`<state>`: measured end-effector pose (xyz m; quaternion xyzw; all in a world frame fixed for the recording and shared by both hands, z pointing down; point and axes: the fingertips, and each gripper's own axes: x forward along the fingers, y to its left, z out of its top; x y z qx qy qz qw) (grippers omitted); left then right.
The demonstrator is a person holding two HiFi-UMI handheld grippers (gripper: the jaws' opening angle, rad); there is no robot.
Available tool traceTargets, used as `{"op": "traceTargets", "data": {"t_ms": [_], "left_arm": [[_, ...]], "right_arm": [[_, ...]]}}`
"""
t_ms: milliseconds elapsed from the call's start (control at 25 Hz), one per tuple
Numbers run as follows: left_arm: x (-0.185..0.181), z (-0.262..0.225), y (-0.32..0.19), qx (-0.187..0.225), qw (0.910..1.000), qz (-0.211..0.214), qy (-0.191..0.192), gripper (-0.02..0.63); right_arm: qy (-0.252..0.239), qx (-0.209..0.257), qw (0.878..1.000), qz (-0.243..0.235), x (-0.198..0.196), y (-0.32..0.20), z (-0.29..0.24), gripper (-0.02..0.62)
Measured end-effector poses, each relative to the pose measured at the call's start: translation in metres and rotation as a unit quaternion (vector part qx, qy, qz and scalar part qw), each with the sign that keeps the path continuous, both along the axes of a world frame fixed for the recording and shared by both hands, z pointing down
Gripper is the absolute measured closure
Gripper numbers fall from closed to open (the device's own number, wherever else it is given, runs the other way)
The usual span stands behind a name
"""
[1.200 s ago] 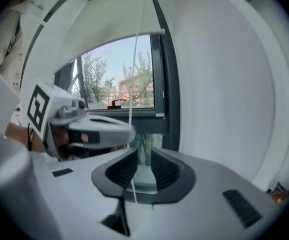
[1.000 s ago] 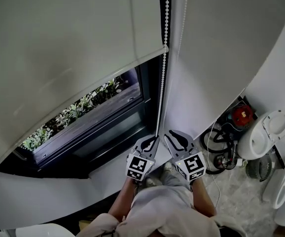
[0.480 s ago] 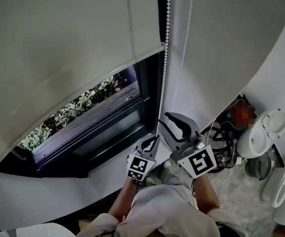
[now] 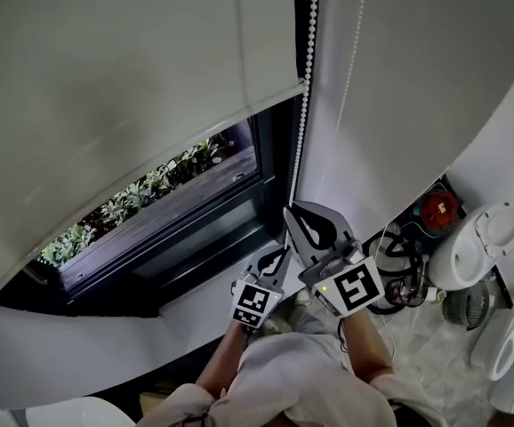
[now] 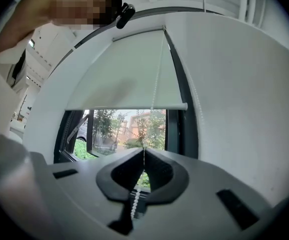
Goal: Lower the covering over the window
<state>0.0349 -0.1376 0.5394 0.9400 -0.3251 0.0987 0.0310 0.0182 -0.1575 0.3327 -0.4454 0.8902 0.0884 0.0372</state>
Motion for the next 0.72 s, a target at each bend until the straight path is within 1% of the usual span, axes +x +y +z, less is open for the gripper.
{"op": "traceTargets", "data": {"t_ms": [720], "left_arm": [[-0.004, 0.092, 0.001, -0.075, 0.9964, -0.002, -0.041, 0.592]], "right_arm": [[-0.002, -0.090, 0.996, -0.004, -0.004, -0.012, 0.092, 0.598]]}}
